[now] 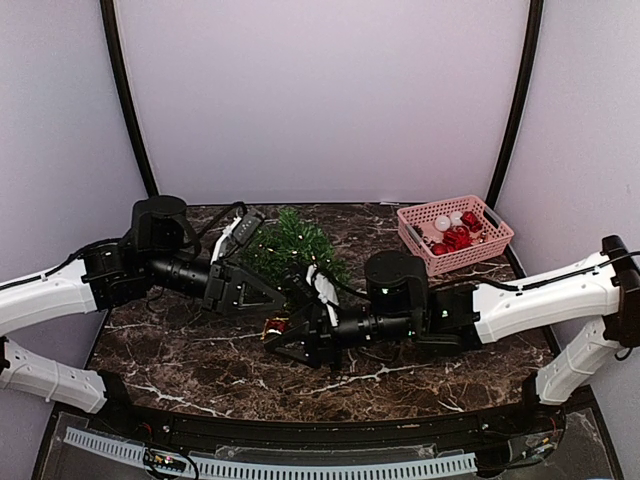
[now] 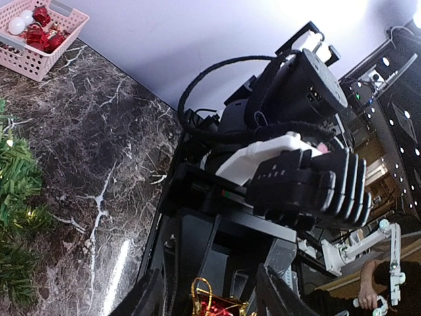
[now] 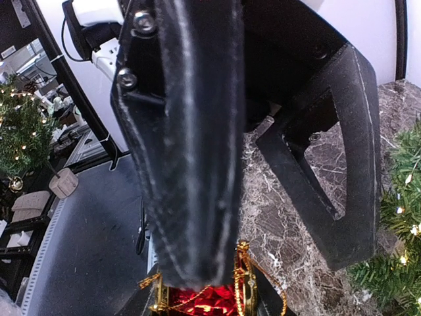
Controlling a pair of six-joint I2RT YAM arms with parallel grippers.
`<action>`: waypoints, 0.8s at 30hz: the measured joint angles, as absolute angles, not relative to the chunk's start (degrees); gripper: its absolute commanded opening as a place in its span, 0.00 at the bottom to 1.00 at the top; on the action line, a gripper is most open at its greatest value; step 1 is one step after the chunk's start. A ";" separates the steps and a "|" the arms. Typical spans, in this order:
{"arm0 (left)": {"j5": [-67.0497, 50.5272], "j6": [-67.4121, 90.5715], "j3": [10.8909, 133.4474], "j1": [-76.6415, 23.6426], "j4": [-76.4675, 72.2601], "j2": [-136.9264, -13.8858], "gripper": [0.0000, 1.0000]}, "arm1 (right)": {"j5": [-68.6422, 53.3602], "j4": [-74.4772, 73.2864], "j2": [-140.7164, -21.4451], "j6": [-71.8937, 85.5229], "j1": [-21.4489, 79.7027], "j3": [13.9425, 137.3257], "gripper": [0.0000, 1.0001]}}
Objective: Decorate the small christmas tree
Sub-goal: Pass from the right arm to the left
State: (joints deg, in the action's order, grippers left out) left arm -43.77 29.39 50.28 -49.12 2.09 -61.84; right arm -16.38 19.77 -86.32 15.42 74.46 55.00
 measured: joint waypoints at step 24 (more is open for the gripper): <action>-47.53 24.47 52.49 -49.12 10.94 -65.58 0.30 | -17.15 15.73 -86.30 13.30 75.02 55.75 0.36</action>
